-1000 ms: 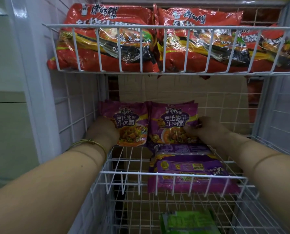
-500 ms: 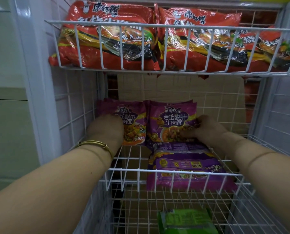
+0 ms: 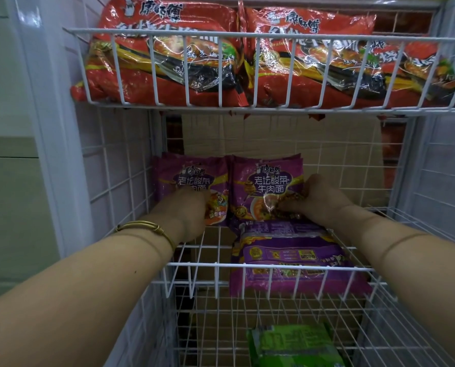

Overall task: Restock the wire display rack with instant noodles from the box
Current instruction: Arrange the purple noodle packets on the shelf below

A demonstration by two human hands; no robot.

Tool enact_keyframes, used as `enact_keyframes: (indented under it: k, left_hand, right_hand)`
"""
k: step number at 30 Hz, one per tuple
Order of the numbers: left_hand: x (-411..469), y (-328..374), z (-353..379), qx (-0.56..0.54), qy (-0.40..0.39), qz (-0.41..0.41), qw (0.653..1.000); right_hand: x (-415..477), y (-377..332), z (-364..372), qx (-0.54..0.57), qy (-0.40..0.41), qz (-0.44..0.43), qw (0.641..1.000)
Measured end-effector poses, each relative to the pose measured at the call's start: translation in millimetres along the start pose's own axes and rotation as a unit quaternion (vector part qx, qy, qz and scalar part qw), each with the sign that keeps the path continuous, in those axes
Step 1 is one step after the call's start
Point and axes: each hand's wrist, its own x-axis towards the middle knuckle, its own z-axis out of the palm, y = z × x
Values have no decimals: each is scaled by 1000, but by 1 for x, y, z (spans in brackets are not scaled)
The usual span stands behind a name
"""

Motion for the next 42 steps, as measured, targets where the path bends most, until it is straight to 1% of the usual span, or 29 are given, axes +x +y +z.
enact_keyframes:
  k: [4, 10, 13, 16, 18, 21, 27, 30, 33, 35, 38, 39, 41, 42]
  left_hand:
    - [0, 0, 5, -21, -9, 18, 1000]
    - [1, 1, 7, -29, -33, 27, 999]
    - [1, 0, 7, -31, -43, 33, 998]
    - [-1, 0, 4, -49, -40, 50, 997]
    - [-3, 5, 0, -83, -28, 76, 993]
    - [-5, 16, -5, -128, -42, 109, 985]
    - [-2, 23, -3, -93, -112, 121, 982]
    - [2, 22, 0, -52, -125, 112, 984]
    - [2, 22, 1, -54, -107, 117, 986]
    - [-1, 22, -1, -75, -74, 129, 986]
    - [-4, 19, -6, -117, -25, 118, 986]
    - [-6, 19, -9, -138, -18, 117, 983]
    - [-11, 21, -15, -173, -22, 117, 978]
    - [-14, 23, -17, -181, -35, 116, 976]
  right_hand:
    - [-9, -9, -1, -49, -39, -13, 998]
    - [-12, -10, 0, -79, -43, -20, 996]
    - [-11, -12, -1, -70, -42, -22, 996]
    - [-13, -13, -2, -74, -60, -11, 995]
    - [-17, -13, -4, -73, -74, -10, 995]
    - [-23, -12, -7, -54, -86, -6, 995]
    - [-30, -12, -11, -68, -93, 7, 993]
    - [-32, -14, -10, -56, -92, 5, 994]
    - [-34, -14, -11, -52, -107, 11, 993]
    - [-38, -15, -15, -61, -112, 5, 992]
    - [-46, -18, -26, -65, -115, 4, 991]
    - [-49, -18, -29, -84, -122, -1, 989]
    - [-52, -15, -36, -125, -131, -15, 983]
    - [-53, -11, -38, -127, -132, -16, 983]
